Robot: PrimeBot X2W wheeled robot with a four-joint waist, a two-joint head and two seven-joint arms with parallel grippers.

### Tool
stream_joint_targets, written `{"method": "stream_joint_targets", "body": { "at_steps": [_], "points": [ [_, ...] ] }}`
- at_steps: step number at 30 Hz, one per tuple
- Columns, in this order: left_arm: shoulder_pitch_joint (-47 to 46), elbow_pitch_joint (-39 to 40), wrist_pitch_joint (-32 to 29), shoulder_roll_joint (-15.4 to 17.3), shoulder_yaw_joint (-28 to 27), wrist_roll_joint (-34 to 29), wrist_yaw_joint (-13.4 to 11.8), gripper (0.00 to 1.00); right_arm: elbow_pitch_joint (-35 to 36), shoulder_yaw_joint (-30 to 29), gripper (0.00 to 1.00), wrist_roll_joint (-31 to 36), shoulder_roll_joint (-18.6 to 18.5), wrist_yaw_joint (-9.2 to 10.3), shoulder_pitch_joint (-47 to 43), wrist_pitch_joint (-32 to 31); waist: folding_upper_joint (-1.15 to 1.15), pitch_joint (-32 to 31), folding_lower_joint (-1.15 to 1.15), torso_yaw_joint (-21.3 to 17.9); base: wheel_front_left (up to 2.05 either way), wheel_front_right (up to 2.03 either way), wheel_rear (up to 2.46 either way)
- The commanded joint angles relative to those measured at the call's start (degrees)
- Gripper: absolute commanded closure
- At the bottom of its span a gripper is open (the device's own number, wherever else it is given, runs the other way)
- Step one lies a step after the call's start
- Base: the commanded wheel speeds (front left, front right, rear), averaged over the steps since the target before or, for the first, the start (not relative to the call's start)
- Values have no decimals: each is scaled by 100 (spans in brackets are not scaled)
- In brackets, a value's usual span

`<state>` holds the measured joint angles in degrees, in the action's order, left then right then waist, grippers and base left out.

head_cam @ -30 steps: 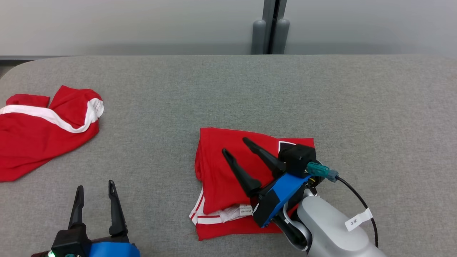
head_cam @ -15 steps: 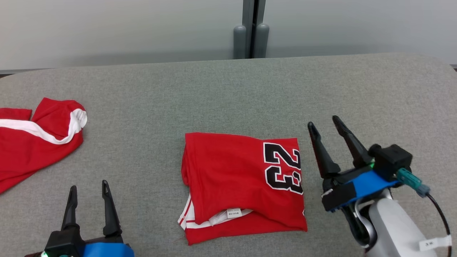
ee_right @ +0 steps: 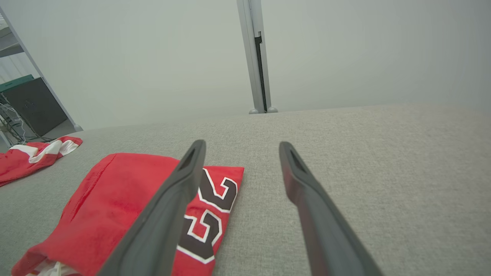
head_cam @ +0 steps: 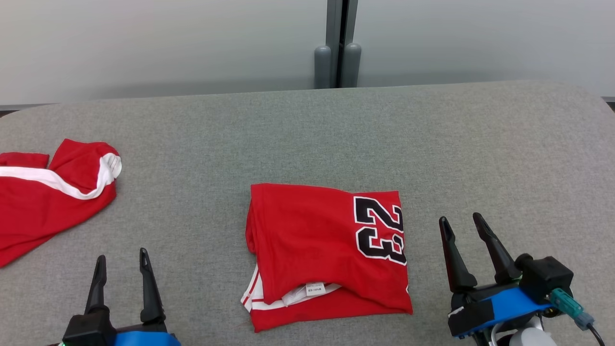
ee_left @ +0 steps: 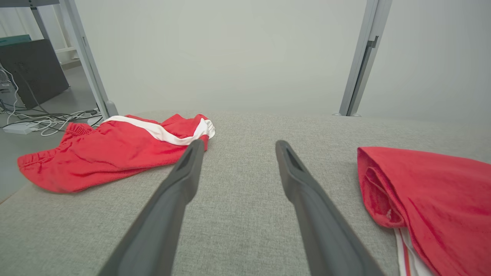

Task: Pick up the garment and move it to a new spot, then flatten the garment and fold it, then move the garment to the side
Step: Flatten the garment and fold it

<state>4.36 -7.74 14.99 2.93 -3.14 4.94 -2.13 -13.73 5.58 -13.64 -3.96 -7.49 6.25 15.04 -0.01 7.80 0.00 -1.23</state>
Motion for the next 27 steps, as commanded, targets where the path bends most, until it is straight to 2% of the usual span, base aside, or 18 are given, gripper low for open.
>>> {"method": "stream_joint_targets", "body": {
  "at_steps": [1, 27],
  "points": [
    [2, -23, 27, -8, -10, -42, 6, 0, 33, -29, 0, 28, 21, -1, -101, 19, 1, -14, 0, 5, 0, 0, 0],
    [152, -218, 27, 57, -99, -338, 56, 0, -146, -333, 0, 334, 107, -1, -497, 21, 1, -365, 0, 87, 0, 0, 0]
  ]
}}
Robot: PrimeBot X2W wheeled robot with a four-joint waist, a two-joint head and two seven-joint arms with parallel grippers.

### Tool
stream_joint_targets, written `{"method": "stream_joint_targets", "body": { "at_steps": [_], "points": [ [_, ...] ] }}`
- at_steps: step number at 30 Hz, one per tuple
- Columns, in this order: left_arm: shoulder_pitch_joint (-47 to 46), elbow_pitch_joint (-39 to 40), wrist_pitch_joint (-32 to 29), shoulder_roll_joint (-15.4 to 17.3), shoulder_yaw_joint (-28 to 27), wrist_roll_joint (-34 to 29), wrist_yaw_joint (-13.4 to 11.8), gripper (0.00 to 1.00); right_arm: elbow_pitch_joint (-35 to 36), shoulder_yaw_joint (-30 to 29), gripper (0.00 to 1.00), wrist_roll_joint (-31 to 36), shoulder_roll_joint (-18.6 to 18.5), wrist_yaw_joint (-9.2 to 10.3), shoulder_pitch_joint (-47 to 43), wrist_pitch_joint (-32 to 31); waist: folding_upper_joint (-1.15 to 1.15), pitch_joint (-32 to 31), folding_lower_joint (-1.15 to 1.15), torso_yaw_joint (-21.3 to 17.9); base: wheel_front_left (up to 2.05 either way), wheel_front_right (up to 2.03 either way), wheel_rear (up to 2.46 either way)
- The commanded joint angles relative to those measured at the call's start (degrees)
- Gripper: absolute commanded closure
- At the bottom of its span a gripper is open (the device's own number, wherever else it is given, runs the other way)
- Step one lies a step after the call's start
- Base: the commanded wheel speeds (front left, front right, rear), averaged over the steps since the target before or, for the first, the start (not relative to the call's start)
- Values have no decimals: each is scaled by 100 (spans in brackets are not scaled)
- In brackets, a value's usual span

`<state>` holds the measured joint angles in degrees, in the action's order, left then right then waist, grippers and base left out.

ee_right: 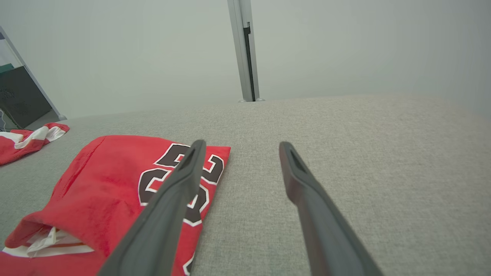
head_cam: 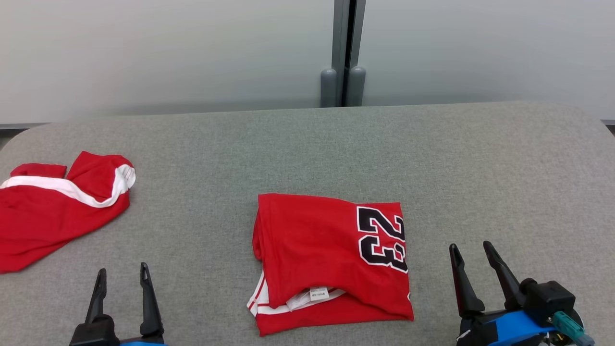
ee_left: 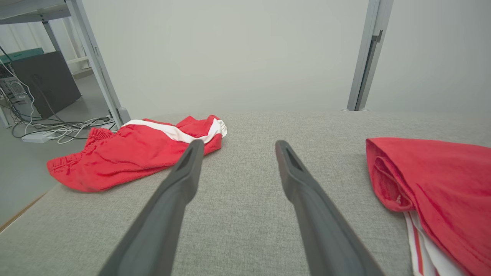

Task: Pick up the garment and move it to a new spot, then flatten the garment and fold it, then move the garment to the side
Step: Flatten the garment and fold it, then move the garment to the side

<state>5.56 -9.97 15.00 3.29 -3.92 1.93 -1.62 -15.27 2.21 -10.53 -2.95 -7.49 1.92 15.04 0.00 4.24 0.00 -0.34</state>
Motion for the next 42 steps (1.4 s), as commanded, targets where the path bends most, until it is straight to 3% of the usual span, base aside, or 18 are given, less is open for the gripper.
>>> {"method": "stream_joint_targets", "body": {
  "at_steps": [1, 25, 30, 42],
  "points": [
    [47, 10, 26, 21, -22, -41, 8, 0, 1, 4, 0, 22, 6, -1, -82, 20, 0, -21, 0, -2, 0, 0, 0],
    [111, 2, 26, 7, -81, 37, 10, 0, -250, 172, 0, 19, 7, -1, 60, 20, 0, -102, 0, 28, 0, 0, 0],
    [40, 53, 26, -6, -103, 86, -5, 0, -586, 398, 0, -27, -6, -1, 609, -29, 0, -12, 0, 27, 0, 0, 0],
    [-266, 83, 27, -30, 23, 106, -16, 0, -1952, 857, 0, -128, -44, -1, 1996, -944, 0, 419, 0, 173, 0, 0, 0]
  ]
}}
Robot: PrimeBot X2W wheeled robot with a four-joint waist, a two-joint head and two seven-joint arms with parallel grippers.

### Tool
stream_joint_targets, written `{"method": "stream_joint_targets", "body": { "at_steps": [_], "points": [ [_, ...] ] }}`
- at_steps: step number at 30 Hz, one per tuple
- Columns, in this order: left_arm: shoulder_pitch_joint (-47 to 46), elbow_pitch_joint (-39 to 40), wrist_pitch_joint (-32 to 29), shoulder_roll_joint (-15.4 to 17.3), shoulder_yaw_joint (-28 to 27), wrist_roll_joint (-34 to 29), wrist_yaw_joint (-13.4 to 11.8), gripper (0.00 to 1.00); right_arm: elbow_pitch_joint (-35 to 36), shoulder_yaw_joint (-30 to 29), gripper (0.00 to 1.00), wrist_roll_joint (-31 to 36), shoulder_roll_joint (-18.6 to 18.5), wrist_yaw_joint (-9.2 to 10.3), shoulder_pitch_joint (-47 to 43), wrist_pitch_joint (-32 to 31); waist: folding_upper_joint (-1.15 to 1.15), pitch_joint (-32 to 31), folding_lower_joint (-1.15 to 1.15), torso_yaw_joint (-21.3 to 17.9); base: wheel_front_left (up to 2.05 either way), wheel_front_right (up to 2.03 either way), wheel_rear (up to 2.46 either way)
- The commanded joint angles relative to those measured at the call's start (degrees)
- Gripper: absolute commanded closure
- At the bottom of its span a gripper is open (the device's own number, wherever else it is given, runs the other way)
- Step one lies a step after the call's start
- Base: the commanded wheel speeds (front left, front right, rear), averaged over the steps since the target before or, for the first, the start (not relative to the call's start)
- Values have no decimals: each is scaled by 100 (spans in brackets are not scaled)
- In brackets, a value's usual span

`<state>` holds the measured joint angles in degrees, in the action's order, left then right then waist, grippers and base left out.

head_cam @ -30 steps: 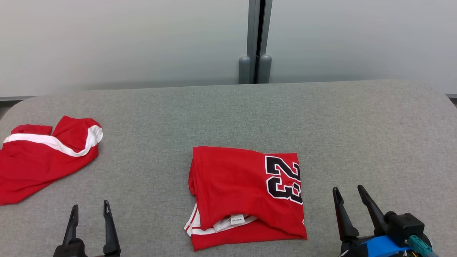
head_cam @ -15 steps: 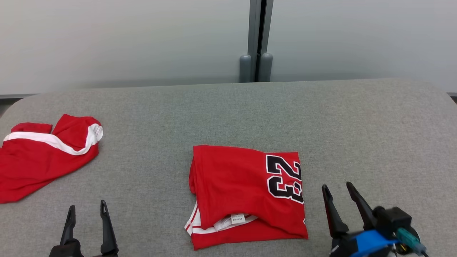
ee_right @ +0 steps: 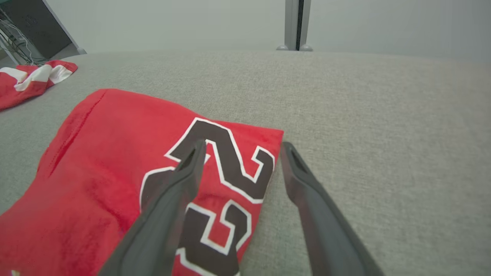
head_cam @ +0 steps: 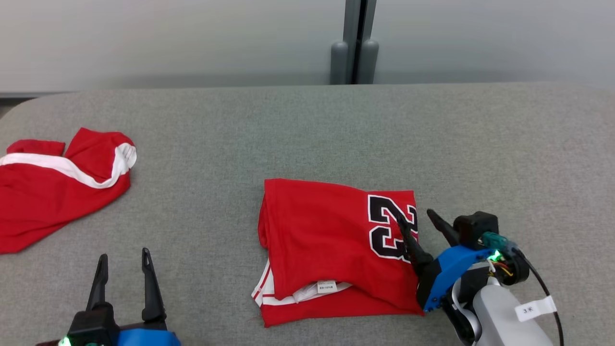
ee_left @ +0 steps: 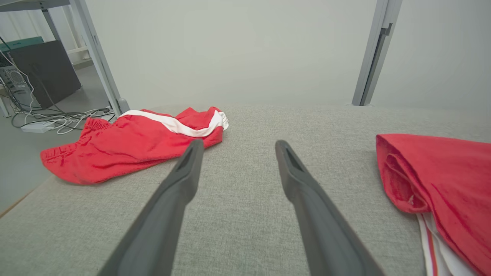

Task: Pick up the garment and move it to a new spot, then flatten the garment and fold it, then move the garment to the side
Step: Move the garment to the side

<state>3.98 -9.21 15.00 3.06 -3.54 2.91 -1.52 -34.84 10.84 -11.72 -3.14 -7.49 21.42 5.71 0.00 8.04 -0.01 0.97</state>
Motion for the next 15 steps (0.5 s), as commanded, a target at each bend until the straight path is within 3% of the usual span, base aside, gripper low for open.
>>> {"method": "stream_joint_targets", "body": {
  "at_steps": [1, 7, 12, 13, 14, 15],
  "points": [
    [-140, 15, 27, -5, -4, 7, -31, 0, -146, 28, 0, -16, -25, -1, 90, -74, 0, 87, 1, 57, 0, 0, 0],
    [-230, 39, 27, -14, 40, 51, -96, 0, -734, 155, 0, -155, -10, -1, 145, -30, 0, 283, 1, 74, 0, 0, 0],
    [-252, 21, 27, -19, 81, 80, -124, 0, -958, 622, 0, -351, 29, -7, -72, 5, 0, 364, 1, 33, 0, 0, 0],
    [-269, 17, 27, -18, 91, 89, -133, 0, -948, 722, 38, -428, 33, -9, -107, 23, 0, 373, 1, 27, 0, 0, 0],
    [-292, 18, 27, -19, 106, 100, -135, 0, -927, 804, 100, -496, 40, -9, -126, 47, 0, 384, 1, 23, 0, 0, 0],
    [-308, 22, 26, -19, 120, 110, -142, 0, -918, 870, 100, -552, 42, -9, -121, 76, 0, 395, 1, 17, 0, 0, 0]
  ]
}}
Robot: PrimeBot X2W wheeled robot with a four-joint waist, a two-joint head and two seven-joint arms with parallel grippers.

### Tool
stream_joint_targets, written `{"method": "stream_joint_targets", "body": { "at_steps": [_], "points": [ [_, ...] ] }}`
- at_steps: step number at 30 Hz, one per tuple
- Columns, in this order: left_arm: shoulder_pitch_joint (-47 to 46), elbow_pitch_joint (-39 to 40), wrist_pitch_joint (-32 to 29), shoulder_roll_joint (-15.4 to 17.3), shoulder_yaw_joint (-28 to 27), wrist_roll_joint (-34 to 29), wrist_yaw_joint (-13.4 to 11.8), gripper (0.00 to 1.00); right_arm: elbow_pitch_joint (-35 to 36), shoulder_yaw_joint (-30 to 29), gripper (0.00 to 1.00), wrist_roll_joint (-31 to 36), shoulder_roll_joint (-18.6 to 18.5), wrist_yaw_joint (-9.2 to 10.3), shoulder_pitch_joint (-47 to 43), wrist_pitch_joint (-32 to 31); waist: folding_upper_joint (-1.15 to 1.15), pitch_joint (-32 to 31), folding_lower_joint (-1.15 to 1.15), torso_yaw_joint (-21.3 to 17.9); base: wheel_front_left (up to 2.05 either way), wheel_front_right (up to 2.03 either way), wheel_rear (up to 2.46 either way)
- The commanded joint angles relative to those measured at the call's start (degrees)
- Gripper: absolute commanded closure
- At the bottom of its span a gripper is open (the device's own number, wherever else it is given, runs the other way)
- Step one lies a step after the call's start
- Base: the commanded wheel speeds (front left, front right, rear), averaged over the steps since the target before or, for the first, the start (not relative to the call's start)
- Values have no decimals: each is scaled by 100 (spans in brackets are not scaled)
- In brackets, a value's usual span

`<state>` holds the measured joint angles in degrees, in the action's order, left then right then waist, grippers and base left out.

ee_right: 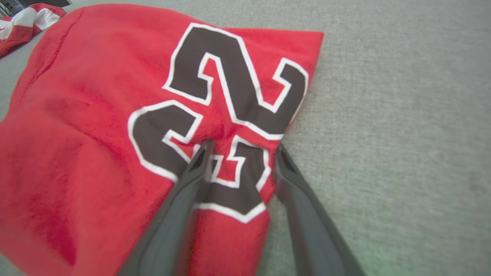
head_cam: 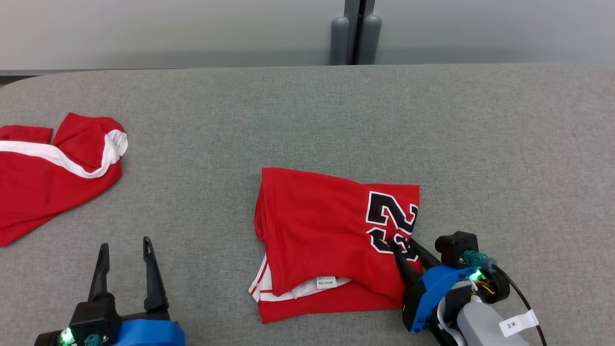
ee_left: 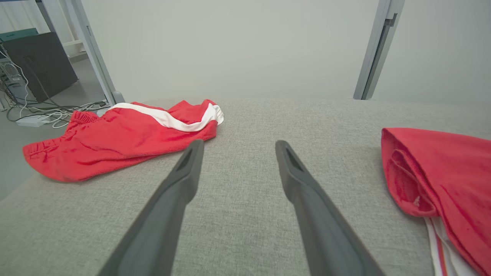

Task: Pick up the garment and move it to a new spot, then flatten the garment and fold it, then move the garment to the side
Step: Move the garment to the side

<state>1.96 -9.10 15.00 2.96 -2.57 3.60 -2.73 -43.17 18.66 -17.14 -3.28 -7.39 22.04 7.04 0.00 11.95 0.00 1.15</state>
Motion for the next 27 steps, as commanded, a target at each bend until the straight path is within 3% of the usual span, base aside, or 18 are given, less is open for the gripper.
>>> {"method": "stream_joint_targets", "body": {
  "at_steps": [1, 8, 15, 27],
  "points": [
    [-129, 15, 27, -11, 44, 41, -23, 0, -82, 122, 100, -37, 54, -19, -136, -13, 0, 15, 0, -2, 0, 0, 0],
    [-317, 128, 27, -11, 139, 65, -51, 0, 84, 195, 100, 249, -332, -11, 739, 360, 0, 214, 0, 0, 0, 0, 0],
    [-690, 381, 25, -12, 291, -9, -29, 0, 166, 614, 100, 299, -1093, -11, 1889, 189, 0, 660, 0, -82, 0, 0, 0],
    [-1281, 1193, 21, 246, 236, -379, -57, 0, 54, 955, 100, -344, -2343, -11, 3610, 235, 0, 1807, 0, -1106, 0, 0, 0]
  ]
}}
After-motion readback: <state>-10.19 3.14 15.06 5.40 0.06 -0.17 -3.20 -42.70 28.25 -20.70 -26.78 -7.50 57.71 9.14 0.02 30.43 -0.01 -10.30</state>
